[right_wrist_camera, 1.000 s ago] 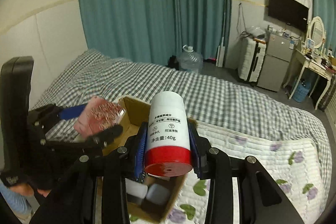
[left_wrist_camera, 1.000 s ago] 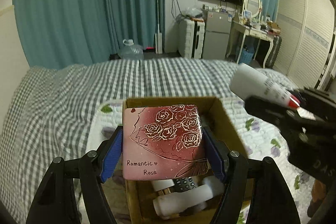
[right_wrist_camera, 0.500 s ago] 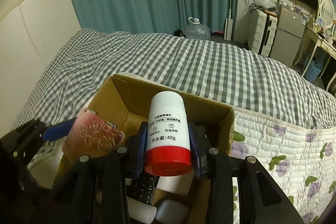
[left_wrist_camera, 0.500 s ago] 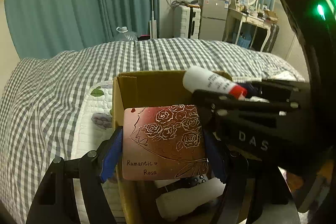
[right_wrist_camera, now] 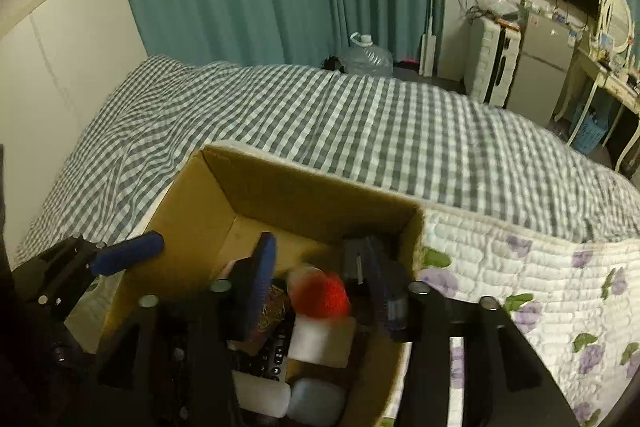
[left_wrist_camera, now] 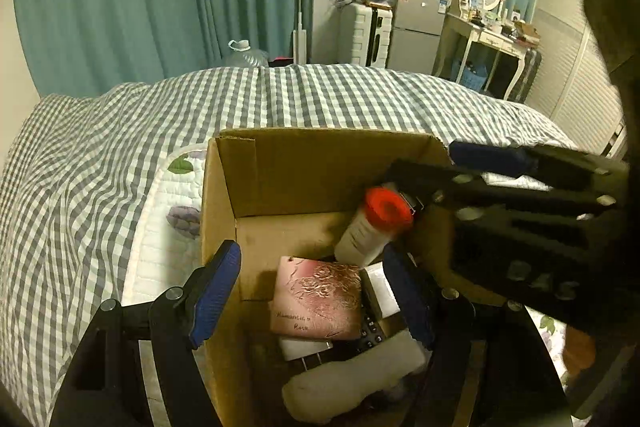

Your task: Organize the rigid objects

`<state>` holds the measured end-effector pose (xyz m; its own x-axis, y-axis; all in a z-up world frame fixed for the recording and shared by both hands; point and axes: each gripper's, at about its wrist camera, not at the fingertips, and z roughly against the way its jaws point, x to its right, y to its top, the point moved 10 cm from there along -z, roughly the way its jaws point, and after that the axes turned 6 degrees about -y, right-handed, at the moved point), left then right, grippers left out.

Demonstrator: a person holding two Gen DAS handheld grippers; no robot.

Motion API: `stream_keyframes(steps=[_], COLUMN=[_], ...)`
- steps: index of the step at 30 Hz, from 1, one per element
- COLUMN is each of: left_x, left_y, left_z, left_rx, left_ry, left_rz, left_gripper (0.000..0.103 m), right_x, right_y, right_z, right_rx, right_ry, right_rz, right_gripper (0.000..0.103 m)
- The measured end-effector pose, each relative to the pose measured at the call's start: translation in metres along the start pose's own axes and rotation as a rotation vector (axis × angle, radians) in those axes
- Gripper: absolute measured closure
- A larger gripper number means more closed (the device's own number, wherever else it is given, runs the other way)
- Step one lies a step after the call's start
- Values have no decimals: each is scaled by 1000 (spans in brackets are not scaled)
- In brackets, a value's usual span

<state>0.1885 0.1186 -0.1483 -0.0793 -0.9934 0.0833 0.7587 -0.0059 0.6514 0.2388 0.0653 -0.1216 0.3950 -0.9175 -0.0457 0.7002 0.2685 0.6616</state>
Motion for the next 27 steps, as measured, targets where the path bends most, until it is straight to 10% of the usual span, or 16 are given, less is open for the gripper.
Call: stream_keyframes(steps=[27], left_x=[58], left_y=[31], left_z=[172], left_rx=[482], left_ry=[34], left_rz=[-99], left_gripper=[22], right_x=[87], right_y=[-25], right_z=[230], right_rx=[366], right_ry=[-295], right_rz=[-150], right_gripper=[0])
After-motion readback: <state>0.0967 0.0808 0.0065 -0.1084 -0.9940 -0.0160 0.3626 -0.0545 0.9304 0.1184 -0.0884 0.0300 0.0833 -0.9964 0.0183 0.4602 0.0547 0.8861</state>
